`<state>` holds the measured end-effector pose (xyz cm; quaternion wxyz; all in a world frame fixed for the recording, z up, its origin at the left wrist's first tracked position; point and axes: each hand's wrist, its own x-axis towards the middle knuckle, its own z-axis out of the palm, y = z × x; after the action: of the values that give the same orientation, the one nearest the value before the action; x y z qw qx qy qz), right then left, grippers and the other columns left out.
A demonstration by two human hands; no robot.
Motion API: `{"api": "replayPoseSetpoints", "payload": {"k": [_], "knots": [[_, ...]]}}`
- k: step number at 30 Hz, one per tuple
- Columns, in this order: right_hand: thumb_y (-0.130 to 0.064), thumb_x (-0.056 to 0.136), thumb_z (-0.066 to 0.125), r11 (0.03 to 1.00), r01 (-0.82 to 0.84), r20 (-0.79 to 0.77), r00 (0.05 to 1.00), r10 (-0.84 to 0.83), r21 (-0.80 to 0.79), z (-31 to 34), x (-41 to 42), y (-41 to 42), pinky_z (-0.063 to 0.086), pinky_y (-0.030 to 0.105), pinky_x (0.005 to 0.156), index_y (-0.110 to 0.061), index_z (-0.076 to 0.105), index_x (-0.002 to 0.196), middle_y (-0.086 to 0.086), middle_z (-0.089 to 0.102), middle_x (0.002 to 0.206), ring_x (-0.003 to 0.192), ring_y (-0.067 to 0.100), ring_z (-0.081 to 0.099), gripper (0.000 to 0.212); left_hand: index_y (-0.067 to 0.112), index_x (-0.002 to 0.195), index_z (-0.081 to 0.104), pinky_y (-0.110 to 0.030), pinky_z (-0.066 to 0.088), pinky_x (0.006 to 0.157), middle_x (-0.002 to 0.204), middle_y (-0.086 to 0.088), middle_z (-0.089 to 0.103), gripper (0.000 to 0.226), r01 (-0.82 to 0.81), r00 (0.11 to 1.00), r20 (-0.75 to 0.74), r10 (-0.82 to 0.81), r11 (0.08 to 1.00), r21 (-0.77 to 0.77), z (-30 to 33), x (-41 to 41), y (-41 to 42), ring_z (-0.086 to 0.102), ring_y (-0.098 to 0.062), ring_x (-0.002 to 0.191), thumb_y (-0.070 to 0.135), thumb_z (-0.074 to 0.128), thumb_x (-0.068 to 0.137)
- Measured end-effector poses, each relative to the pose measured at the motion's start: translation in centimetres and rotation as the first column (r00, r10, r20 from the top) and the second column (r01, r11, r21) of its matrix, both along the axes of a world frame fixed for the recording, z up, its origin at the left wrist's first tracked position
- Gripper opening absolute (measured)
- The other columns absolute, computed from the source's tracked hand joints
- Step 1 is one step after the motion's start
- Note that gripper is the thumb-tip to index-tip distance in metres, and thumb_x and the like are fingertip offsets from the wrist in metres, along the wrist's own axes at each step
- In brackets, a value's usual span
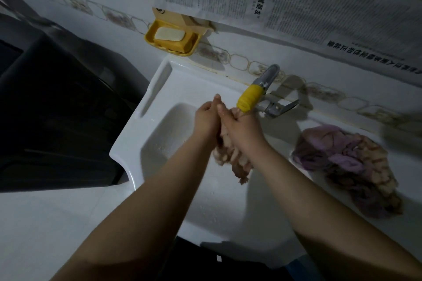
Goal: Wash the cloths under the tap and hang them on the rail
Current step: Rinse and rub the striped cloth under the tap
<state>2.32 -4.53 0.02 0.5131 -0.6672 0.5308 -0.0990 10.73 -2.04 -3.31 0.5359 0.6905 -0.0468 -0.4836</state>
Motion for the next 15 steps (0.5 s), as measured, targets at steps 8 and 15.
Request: {"api": "replayPoseSetpoints", "payload": {"k": [8, 15], "knots": [[-0.056, 0.09, 0.041, 0.984, 0.159, -0.11, 0.98, -0.168, -0.086, -1.5, 1.3, -0.6, 0.049, 0.037, 0.079, -0.02, 0.046, 0.057, -0.004, 0.052, 0.059, 0.056, 0.019, 0.056, 0.048, 0.011, 0.079, 0.057, -0.041, 0.048, 0.094, 0.101, -0.014, 0.065, 0.036, -0.086, 0.977, -0.186, 0.105, 0.99, 0.108, 0.2, -1.6, -1.2, 0.061, -0.028, 0.102, 0.039, 0.045, 0.098], [-0.056, 0.091, 0.037, 0.985, 0.115, -0.199, 0.97, -0.139, -0.128, -1.9, 1.0, -0.8, 0.048, 0.041, 0.082, -0.016, 0.049, 0.064, 0.0, 0.058, 0.072, 0.085, 0.031, 0.063, 0.05, 0.009, 0.076, 0.058, -0.032, 0.047, 0.061, 0.07, -0.01, 0.057, 0.036, 0.002, 0.982, -0.189, 0.027, 0.989, 0.151, 0.7, -1.7, -0.7, 0.055, -0.023, 0.063, 0.035, 0.047, 0.099]]}}
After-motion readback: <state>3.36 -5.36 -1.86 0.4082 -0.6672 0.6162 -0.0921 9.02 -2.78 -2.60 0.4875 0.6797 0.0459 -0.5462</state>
